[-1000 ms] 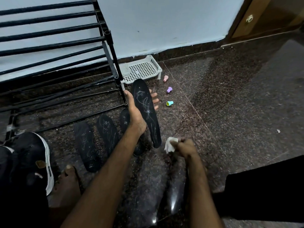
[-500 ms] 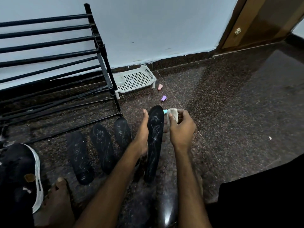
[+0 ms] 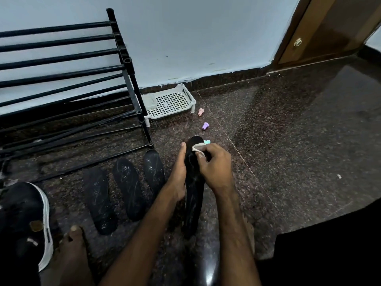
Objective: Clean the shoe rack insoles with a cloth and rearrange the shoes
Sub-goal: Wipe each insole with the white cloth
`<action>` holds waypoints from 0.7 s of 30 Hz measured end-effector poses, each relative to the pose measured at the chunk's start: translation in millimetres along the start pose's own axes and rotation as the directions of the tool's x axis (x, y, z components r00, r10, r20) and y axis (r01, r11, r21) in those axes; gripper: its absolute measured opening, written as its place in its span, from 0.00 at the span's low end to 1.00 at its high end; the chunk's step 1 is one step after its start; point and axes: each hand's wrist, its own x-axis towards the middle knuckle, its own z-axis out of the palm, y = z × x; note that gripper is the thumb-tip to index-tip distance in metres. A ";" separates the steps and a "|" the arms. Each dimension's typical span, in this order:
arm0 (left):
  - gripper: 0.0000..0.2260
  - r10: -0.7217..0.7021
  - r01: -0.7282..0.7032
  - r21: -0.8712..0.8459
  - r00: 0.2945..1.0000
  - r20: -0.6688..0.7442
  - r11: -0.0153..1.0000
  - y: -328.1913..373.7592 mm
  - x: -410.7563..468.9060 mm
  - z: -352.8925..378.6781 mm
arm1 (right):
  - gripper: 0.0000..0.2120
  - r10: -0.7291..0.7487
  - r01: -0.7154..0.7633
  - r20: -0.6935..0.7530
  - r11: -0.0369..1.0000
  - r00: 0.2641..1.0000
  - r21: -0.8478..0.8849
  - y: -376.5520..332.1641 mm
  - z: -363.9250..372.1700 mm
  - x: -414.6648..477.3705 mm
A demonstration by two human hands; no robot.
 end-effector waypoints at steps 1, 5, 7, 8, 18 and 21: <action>0.31 -0.007 0.007 -0.001 1.000 0.012 1.000 -0.3 -0.1 -0.2 | 0.06 0.044 -0.044 -0.025 0.998 0.999 -0.035 2.8 -1.6 -0.2; 0.32 -0.020 0.020 0.028 1.000 0.012 0.999 -1.8 -3.1 1.4 | 0.06 0.068 -0.078 -0.170 0.996 0.983 -0.049 -5.3 -0.6 6.7; 0.30 -0.007 0.007 0.024 1.000 -0.013 1.000 -1.3 -3.9 0.7 | 0.07 0.010 -0.008 -0.092 1.000 0.996 0.017 -18.5 2.1 9.4; 0.29 0.009 -0.009 0.013 0.999 -0.032 1.000 -1.3 -2.1 -2.0 | 0.07 -0.020 0.021 -0.027 0.998 0.999 0.057 -22.2 2.9 9.1; 0.32 -0.008 0.008 -0.015 1.000 -0.005 1.000 -1.6 -1.2 -9.4 | 0.07 0.056 -0.061 -0.075 0.996 0.996 -0.061 -18.8 1.7 9.7; 0.29 0.019 -0.020 -0.038 1.000 -0.021 0.999 4.3 -0.2 -12.1 | 0.08 -0.054 0.050 0.082 0.997 0.995 0.060 -24.4 3.7 10.2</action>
